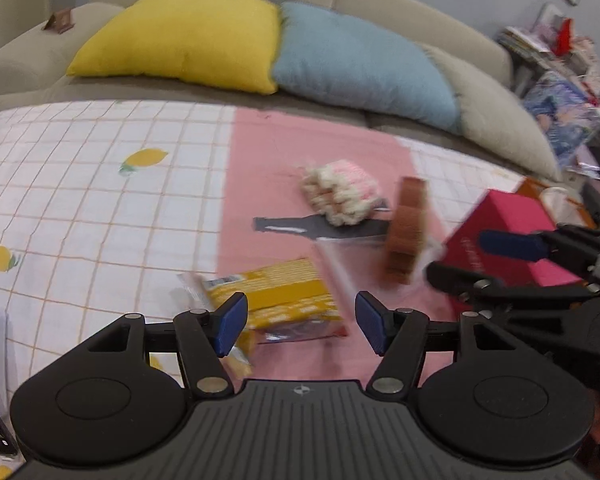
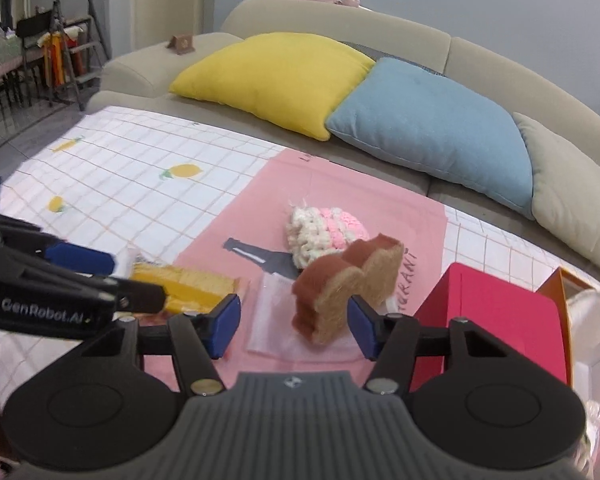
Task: Organize soft objects
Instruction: 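Move both tools back toward the yellow snack bag and brown sponge, then grasp the yellow snack bag with the left tool while the right tool grasps the brown sponge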
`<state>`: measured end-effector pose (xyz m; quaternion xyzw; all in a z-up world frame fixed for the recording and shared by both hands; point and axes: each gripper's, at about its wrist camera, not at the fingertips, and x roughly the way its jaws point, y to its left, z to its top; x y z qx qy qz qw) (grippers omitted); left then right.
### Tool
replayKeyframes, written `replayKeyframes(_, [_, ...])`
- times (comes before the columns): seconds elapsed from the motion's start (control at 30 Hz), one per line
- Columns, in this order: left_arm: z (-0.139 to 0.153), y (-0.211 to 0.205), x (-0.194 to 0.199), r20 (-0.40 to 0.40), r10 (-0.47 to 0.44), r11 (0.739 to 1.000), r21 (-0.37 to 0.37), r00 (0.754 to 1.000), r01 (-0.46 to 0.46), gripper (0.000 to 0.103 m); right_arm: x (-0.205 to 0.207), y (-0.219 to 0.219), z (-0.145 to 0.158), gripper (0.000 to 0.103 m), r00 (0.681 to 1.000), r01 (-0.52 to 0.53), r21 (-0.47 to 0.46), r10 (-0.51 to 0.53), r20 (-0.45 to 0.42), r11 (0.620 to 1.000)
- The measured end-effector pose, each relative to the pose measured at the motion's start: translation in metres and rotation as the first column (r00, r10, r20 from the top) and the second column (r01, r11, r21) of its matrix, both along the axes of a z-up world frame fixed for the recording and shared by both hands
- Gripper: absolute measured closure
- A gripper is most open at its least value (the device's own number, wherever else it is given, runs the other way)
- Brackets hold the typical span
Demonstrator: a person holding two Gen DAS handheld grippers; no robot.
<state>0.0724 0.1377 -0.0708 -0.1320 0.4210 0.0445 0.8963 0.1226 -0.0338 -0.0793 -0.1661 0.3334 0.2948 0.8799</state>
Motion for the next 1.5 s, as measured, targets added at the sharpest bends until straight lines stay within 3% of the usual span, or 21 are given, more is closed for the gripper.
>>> replayKeyframes(0.2, [-0.025,0.030,0.008,-0.073,0.159,0.984,-0.065,0.985,-0.164,0.022,0.027,0.017,-0.018,0.033,0.999,0.037,-0.039,-0.038,-0.026,0.999])
replayKeyframes(0.37, [-0.045,0.043,0.018,-0.139,0.193,0.963,-0.162,0.971,-0.215,0.022,0.045,0.028,-0.037,0.033,0.997,0.060,-0.076,-0.064,-0.049,0.995])
replayKeyframes(0.57, [-0.058,0.040,0.030,-0.167,0.194,0.954,-0.199,0.967,-0.226,0.019,0.063,0.030,-0.052,0.033,0.988,0.102,-0.071,-0.109,-0.108,0.992])
replayKeyframes(0.63, [-0.061,0.037,0.032,-0.171,0.198,0.952,-0.199,0.965,-0.231,0.017,0.065,0.030,-0.054,0.039,0.986,0.104,-0.070,-0.112,-0.122,0.992])
replayKeyframes(0.73, [-0.063,0.034,0.033,-0.171,0.201,0.954,-0.191,0.965,-0.232,0.016,0.066,0.030,-0.059,0.061,0.984,0.096,-0.082,-0.107,-0.143,0.992])
replayKeyframes(0.87, [-0.061,0.031,0.031,-0.158,0.200,0.960,-0.168,0.967,-0.226,0.029,0.063,0.024,-0.059,0.071,0.985,0.092,-0.086,-0.103,-0.137,0.992])
replayKeyframes(1.03, [-0.049,0.028,0.025,-0.130,0.215,0.963,-0.135,0.968,-0.232,0.056,0.051,0.016,-0.046,0.075,0.992,0.074,-0.061,-0.080,-0.097,0.995])
replayKeyframes(1.27, [-0.029,0.017,0.008,-0.067,0.215,0.964,-0.146,0.974,-0.223,0.071,0.011,0.002,-0.016,0.076,1.000,-0.014,-0.028,0.014,0.004,1.000])
replayKeyframes(1.5, [-0.001,-0.003,-0.009,0.006,0.177,0.979,-0.105,0.984,-0.175,0.074,-0.017,-0.020,-0.007,0.076,0.997,-0.048,0.011,0.049,-0.066,0.999])
